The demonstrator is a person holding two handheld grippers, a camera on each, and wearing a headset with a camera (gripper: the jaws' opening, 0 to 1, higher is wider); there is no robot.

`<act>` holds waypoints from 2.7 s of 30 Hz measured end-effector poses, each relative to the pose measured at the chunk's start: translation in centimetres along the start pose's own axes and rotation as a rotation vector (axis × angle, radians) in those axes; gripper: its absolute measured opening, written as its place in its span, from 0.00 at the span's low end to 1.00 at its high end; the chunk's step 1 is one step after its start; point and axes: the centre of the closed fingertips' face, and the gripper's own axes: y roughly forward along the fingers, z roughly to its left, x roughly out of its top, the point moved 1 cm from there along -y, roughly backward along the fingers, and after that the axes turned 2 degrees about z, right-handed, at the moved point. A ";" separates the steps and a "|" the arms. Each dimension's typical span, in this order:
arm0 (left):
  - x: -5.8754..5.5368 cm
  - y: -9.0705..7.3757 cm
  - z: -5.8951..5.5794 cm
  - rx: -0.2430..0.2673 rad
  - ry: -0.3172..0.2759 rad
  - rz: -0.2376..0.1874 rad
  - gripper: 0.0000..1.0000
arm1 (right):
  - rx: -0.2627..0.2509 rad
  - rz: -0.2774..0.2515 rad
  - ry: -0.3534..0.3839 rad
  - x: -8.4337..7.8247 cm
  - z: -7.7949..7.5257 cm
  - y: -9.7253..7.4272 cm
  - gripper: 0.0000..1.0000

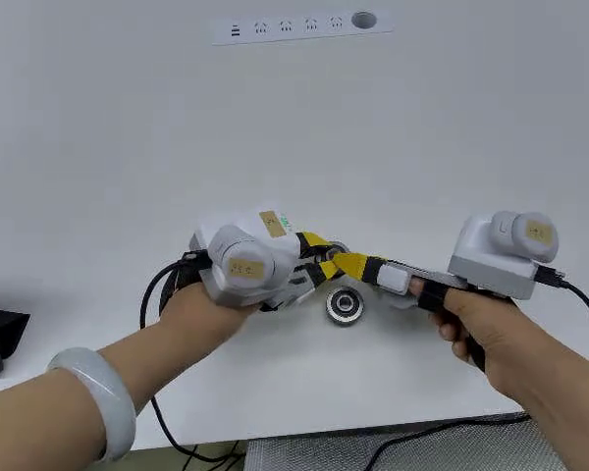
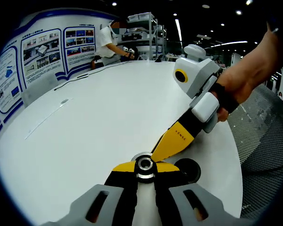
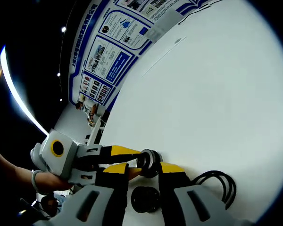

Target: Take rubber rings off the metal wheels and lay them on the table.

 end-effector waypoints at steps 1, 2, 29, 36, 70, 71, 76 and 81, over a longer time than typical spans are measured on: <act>0.0 0.0 0.0 -0.001 0.000 0.000 0.13 | 0.000 0.000 0.000 0.0 0.0 0.0 0.27; 0.0 0.0 0.0 -0.001 0.000 0.001 0.13 | 0.001 0.000 0.002 0.0 0.0 0.0 0.27; 0.0 0.1 0.0 -0.002 -0.002 0.000 0.13 | 0.025 0.001 0.053 -0.2 0.1 -0.5 0.18; -0.1 0.1 0.0 -0.004 -0.003 -0.001 0.13 | -0.002 0.002 0.039 -0.2 -0.5 -0.4 0.10; -0.1 0.1 -0.1 -0.005 -0.006 -0.003 0.13 | 0.077 -0.021 -0.005 0.8 2.0 -0.2 0.01; -0.1 0.1 -0.1 -0.005 -0.006 -0.004 0.13 | 0.065 -0.020 -0.009 0.9 1.8 -0.3 0.01; -0.1 0.1 -0.1 -0.008 -0.001 0.000 0.13 | 0.003 -0.011 -0.011 0.9 0.5 -0.2 0.02; -0.1 0.1 -0.1 -0.014 0.013 0.001 0.13 | -0.022 0.002 -0.004 0.6 0.1 -0.1 0.02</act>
